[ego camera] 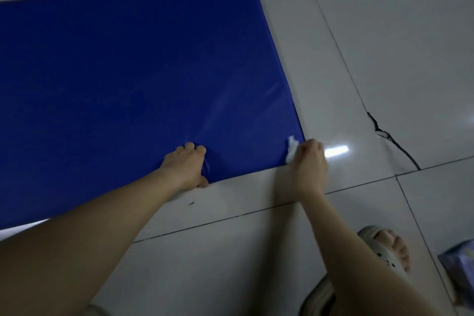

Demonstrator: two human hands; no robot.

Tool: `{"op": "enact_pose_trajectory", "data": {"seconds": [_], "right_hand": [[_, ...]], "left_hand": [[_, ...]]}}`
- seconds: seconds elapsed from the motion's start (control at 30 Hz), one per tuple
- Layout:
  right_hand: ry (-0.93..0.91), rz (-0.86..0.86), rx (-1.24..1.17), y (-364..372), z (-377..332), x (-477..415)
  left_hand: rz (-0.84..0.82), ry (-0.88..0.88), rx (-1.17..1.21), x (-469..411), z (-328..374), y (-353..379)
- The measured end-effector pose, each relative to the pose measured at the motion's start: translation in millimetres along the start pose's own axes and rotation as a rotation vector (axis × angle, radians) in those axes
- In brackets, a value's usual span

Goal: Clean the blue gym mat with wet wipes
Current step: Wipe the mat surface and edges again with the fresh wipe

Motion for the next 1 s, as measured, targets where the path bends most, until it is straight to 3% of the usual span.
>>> {"op": "enact_pose_trajectory", "data": {"seconds": [0.17, 0.37, 0.5, 0.63, 0.77, 0.87, 1.0], "right_hand": [[0.04, 0.004, -0.018, 26.9, -29.4, 21.9], [-0.312, 0.013, 0.079, 49.8, -65.8, 72.1], [-0.159, 0.118, 0.125, 17.6, -29.2, 27.0], [-0.022, 0.032, 0.198, -1.3, -3.8, -4.9], [-0.03, -0.008, 0.04, 16.8, -26.1, 21.8], [-0.13, 0.002, 0.031, 20.1, -36.5, 35.5], [-0.353, -0.121, 0.083, 23.8, -41.4, 44.6]], "left_hand": [[-0.001, -0.005, -0.009, -1.0, 0.3, -2.0], [0.005, 0.001, -0.008, -0.3, 0.8, -2.1], [-0.004, 0.002, -0.001, 0.8, 0.6, -2.1], [-0.009, -0.002, 0.0, 1.5, 1.2, -4.2], [-0.011, -0.004, 0.006, 2.3, 0.6, -2.3], [-0.004, -0.001, 0.012, 1.8, 1.0, -2.2], [-0.006, 0.002, 0.012, 2.1, 0.7, -3.6]]}}
Point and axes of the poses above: each hand's wrist, its own x-axis away from the middle knuckle, its own y-axis out of the palm, z = x × y, the point moved 1 cm from there along -x, towards the middle knuckle, and after that the axes turned 1 degree about -y, right-handed, at the moved point
